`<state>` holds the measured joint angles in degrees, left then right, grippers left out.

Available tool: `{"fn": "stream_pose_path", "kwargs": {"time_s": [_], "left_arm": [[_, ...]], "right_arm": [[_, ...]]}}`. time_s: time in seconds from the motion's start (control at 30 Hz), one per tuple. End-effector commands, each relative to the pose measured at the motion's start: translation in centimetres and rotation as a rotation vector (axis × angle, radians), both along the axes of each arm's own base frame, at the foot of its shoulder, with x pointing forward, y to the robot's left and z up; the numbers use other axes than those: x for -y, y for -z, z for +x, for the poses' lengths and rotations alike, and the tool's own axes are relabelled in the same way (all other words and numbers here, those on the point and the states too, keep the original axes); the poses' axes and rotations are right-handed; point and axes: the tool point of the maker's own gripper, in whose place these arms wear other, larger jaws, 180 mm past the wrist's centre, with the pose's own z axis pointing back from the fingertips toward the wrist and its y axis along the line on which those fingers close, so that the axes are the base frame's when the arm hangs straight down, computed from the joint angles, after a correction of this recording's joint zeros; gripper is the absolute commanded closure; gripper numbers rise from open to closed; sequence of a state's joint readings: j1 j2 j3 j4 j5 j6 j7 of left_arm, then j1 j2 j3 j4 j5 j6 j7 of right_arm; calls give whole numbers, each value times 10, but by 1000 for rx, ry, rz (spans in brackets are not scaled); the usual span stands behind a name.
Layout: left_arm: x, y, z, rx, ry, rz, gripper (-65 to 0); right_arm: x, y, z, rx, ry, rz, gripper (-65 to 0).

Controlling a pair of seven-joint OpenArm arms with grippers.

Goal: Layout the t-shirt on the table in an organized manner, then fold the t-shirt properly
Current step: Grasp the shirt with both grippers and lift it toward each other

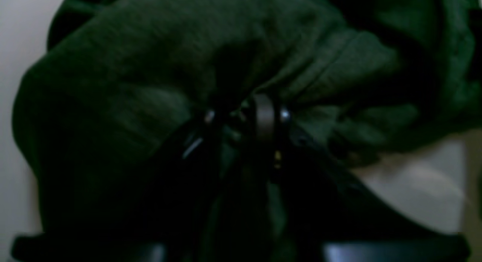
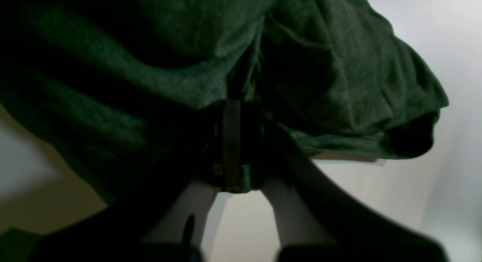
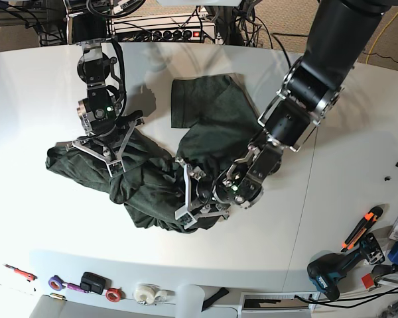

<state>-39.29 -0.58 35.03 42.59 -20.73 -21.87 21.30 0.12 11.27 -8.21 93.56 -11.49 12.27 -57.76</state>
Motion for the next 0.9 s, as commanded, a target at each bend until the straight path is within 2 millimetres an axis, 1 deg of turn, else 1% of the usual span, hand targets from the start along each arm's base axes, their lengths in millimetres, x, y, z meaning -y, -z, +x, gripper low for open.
{"fn": "stream_pose_path", "kwargs": {"time_s": [0.0,0.1,0.17,0.23,0.37,0.4,0.47,0.53,0.6,0.7,0.87], "left_arm": [[1,-19,17,47,-20,-22,-81],[-12,-2,19,45,-44,24,-50],[-21,10,17,45,-37,80,-49],[-29,18,16,48,-36,110,-49],[-44,24,18,46,-56,123,-49],[-48,25,19,47,-61,127,-49],[-55,26,21,48,-75,136,-49],[-62,27,25,54,-100,147,-49],[-67,27,27,57,-115,154,-49],[-68,27,28,59,-118,156,-49],[-66,25,28,66,-116,145,-49]], "right_arm": [[-3,3,-4,-26,-10,19,-30],[-3,3,-4,-26,-10,17,-30],[-4,-1,-3,-20,-15,15,-30],[-9,-13,0,2,-47,13,-30],[-22,-49,9,90,-106,17,-30],[-28,-56,9,104,-124,35,-30],[-42,-67,7,110,-170,79,-30],[-54,-71,3,97,-220,122,-30],[-64,-69,-5,67,-277,159,-30],[-71,-54,-24,-16,-336,189,-30],[-72,-29,-62,-153,-386,226,-30]]}}
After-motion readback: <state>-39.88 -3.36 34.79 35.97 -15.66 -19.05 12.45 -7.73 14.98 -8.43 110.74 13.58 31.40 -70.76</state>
